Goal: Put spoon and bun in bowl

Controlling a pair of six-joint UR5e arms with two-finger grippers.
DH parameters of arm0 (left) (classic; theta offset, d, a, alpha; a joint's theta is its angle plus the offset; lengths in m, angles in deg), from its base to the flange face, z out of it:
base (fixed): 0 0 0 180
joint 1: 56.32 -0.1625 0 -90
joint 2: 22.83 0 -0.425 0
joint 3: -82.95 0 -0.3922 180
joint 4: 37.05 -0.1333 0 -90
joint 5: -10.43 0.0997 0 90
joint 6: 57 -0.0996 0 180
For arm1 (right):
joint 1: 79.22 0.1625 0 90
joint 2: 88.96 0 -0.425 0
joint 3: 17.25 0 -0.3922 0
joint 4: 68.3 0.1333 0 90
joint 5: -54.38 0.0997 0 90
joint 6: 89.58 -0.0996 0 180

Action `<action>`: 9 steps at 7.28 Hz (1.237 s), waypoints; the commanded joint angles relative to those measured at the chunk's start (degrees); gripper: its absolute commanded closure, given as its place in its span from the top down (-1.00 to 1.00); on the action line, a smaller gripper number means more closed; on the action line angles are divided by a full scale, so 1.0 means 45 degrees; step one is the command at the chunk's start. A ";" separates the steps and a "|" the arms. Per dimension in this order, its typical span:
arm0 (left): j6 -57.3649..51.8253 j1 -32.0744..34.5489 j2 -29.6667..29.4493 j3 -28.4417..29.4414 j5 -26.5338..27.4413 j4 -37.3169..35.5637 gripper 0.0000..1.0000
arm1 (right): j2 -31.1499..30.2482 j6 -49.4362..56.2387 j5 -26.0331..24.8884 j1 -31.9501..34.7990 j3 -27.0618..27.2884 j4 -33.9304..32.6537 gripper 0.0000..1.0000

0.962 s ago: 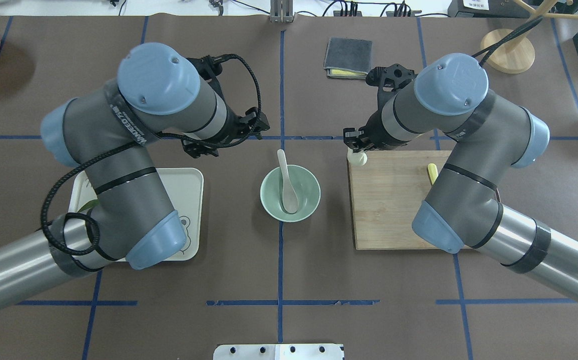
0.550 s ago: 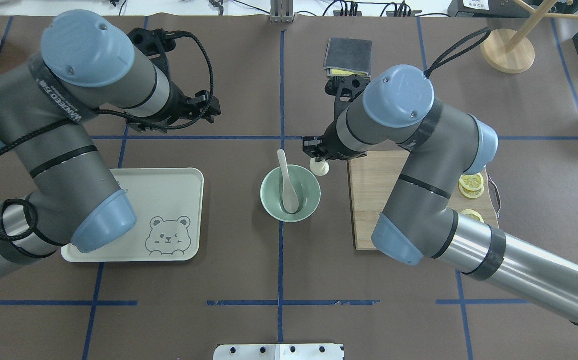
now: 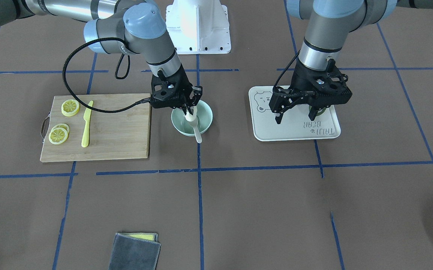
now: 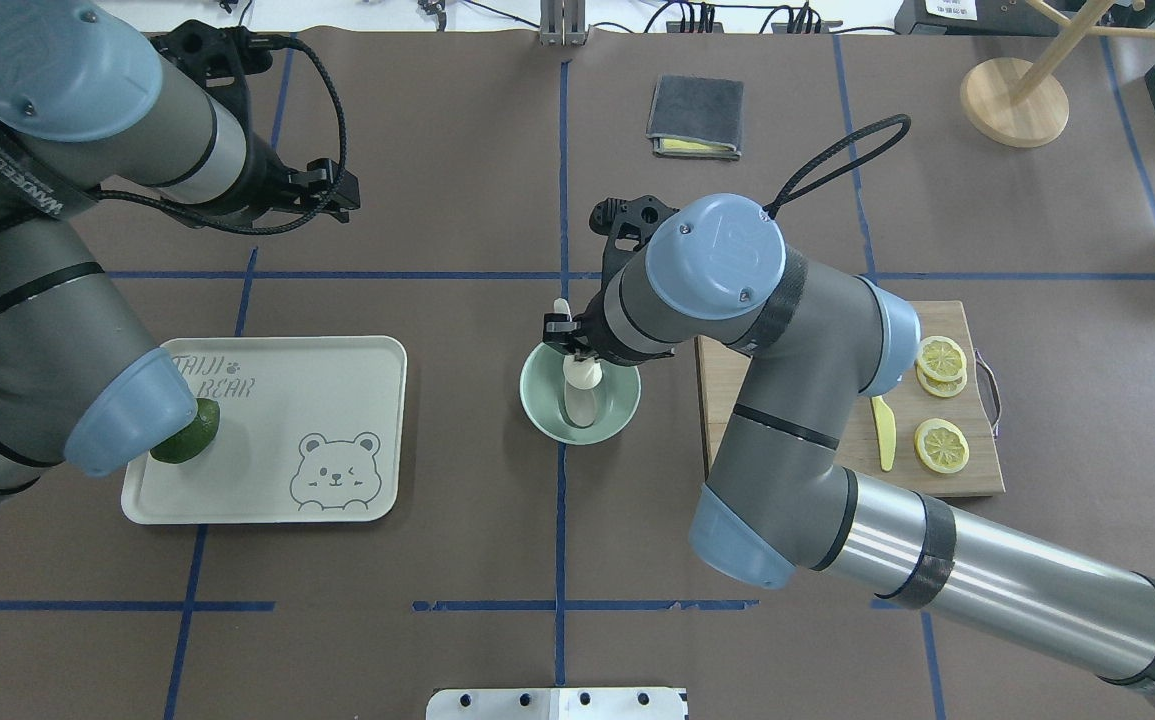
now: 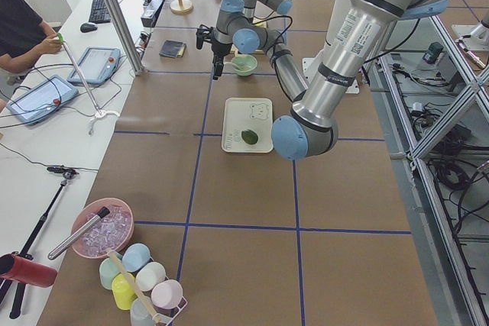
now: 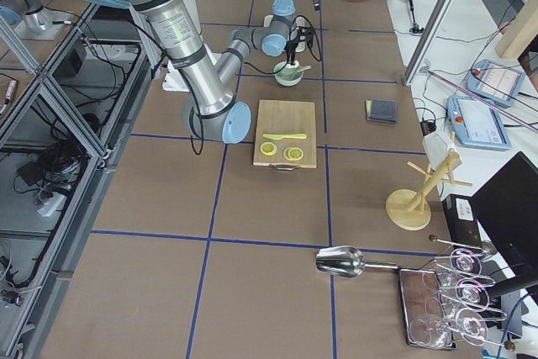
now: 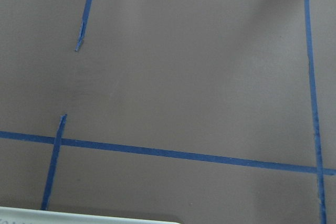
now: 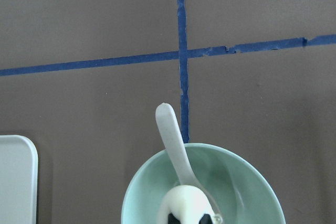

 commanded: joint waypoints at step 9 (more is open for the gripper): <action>-0.5168 0.2502 0.2155 -0.0147 -0.1731 0.0077 1.00 | 0.0103 -0.0295 0.0077 0.0510 0.0210 -0.0037 1.00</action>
